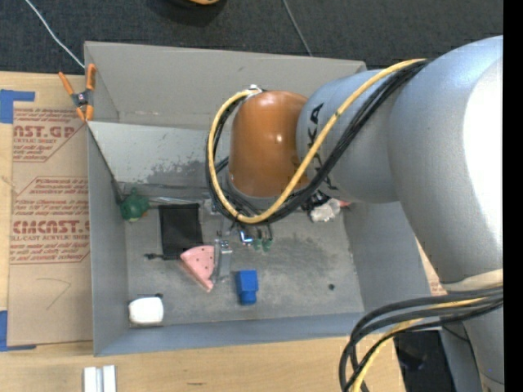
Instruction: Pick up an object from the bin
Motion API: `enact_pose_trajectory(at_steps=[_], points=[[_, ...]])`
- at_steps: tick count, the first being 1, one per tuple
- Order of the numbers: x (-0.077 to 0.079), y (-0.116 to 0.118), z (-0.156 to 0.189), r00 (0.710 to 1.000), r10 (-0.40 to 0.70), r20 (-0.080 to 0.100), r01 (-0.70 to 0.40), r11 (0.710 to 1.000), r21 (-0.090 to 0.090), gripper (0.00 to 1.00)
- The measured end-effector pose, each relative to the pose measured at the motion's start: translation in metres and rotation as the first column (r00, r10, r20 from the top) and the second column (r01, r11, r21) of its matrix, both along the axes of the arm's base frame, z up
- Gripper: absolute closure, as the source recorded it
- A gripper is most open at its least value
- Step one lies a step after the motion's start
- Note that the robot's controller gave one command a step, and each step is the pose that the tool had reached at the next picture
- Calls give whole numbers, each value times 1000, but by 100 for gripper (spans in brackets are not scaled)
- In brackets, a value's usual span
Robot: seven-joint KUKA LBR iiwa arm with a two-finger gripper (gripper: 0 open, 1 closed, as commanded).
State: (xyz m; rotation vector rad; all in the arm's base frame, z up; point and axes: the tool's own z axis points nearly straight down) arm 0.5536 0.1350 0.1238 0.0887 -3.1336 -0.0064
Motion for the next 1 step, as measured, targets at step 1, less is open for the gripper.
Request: enact_pose_trajectory(at_steps=[1], points=[[8, 13, -36, 996, -89, 9, 89, 996, -1, 0]])
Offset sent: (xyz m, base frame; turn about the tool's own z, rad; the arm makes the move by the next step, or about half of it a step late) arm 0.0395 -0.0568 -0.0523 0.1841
